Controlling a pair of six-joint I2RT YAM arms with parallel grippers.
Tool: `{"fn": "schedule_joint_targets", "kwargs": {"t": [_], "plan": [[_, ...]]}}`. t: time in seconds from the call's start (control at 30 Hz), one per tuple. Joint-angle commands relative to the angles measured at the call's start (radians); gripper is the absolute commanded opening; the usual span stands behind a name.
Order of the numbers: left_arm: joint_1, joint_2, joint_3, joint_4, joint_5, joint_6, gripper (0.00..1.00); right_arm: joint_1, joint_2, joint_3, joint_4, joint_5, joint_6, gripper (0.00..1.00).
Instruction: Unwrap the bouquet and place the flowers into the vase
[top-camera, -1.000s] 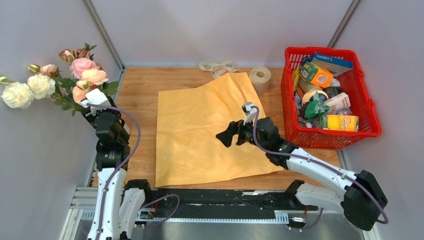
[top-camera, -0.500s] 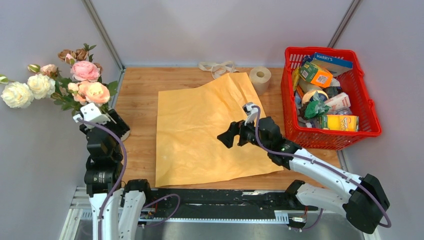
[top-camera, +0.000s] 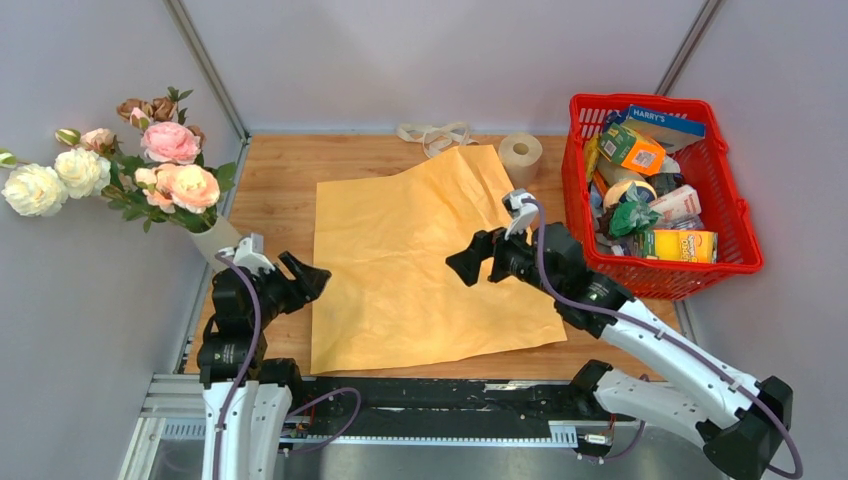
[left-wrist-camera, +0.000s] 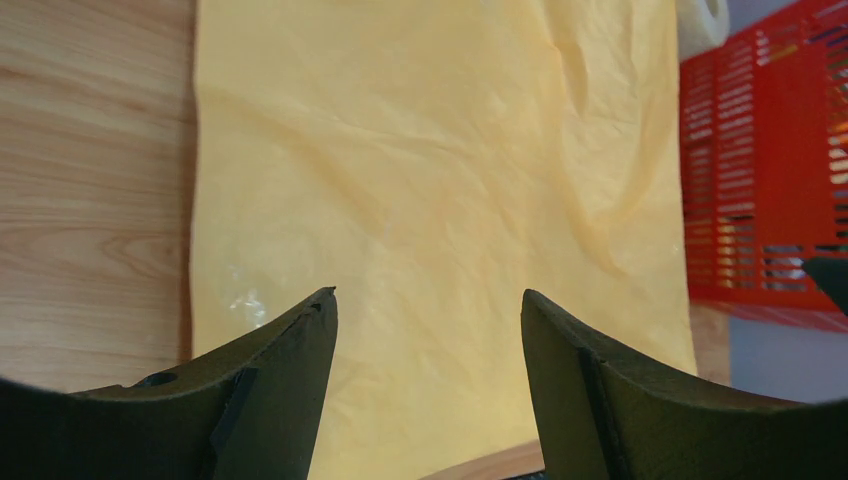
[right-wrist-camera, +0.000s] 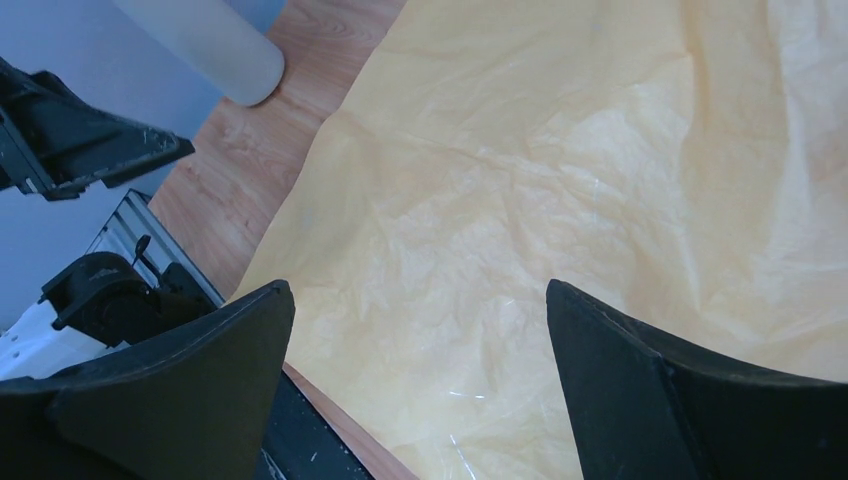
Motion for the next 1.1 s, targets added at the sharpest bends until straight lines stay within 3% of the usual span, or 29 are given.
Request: {"fn": "schedule_joint_targets", "kwargs": {"t": [0.0,0.17,0.37,0.57,1.07], "plan": [[0.004,-0.031,-0.038,0.186,0.292,-0.063,0.75,-0.006,-0.042,0.098,-0.126,0.124,-0.047,1.00],[0.002,-0.020,-0.064,0.339,0.473,-0.080,0.75,-0.005,-0.110,0.119,-0.155,0.170,-0.070,1.00],[-0.009,-0.037,-0.035,0.514,0.522,-0.108,0.76,-0.005,-0.191,0.141,-0.180,0.226,-0.085,1.00],[-0.016,-0.030,0.024,0.507,0.527,-0.047,0.76,-0.005,-0.222,0.149,-0.192,0.226,-0.061,1.00],[-0.016,-0.079,0.001,0.453,0.470,0.010,0.76,-0.005,-0.263,0.116,-0.194,0.236,-0.051,1.00]]}}
